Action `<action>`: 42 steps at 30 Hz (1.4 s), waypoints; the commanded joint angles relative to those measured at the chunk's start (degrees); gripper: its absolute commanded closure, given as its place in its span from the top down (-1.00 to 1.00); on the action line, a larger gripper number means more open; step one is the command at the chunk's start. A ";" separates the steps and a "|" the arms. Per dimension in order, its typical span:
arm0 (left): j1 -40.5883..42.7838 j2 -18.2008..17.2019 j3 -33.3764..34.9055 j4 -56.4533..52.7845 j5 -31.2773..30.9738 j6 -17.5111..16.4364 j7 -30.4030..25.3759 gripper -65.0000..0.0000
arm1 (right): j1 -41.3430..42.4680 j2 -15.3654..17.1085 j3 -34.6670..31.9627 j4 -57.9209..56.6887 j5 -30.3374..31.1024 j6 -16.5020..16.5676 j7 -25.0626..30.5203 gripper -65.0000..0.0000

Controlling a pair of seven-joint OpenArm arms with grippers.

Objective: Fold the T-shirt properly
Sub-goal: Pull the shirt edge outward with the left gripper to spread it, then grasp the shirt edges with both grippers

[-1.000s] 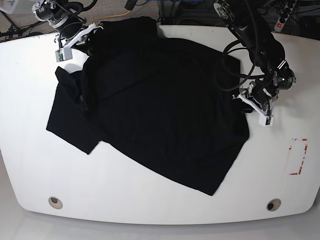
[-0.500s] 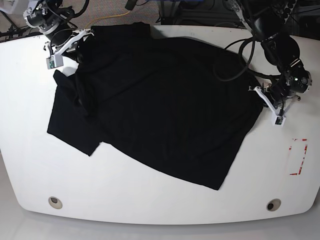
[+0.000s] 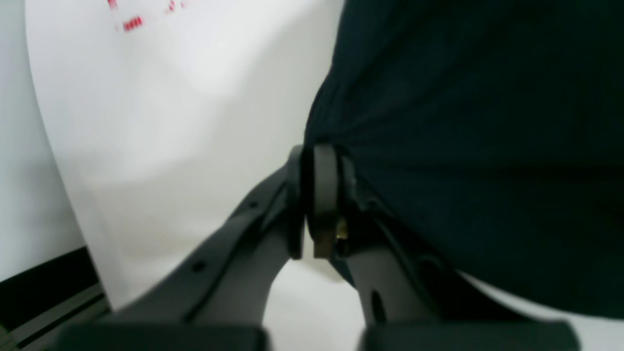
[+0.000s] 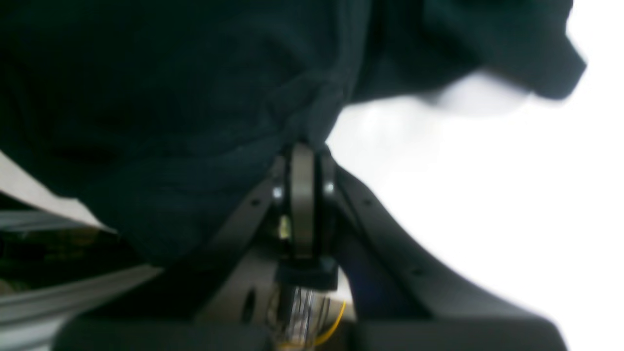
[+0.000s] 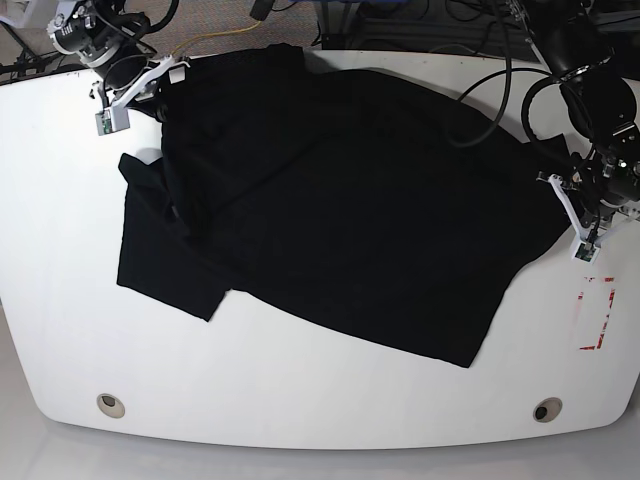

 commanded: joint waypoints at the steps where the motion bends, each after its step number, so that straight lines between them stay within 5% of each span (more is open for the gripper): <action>1: -0.33 -1.48 0.57 0.94 -0.27 -0.03 -0.49 -0.52 | -0.04 0.48 0.33 0.86 1.01 0.54 0.76 -1.00; 5: 0.11 -1.13 0.48 1.20 -0.53 -0.03 -0.49 0.16 | 0.14 0.39 0.24 0.86 1.01 0.54 0.76 -1.00; 7: 0.11 -0.95 0.39 1.29 -0.79 -0.03 -0.49 0.28 | 0.14 0.39 0.24 0.86 1.01 0.54 0.76 -1.00; 28: 14.08 0.28 -20.36 -9.00 -27.43 -0.03 -0.31 0.29 | 1.28 0.66 0.15 -0.72 0.31 0.54 0.33 -1.00; 42: 18.57 0.45 -14.55 -14.53 -29.72 -0.03 -0.31 0.29 | 1.28 0.74 0.15 -0.72 0.31 0.54 0.33 -1.00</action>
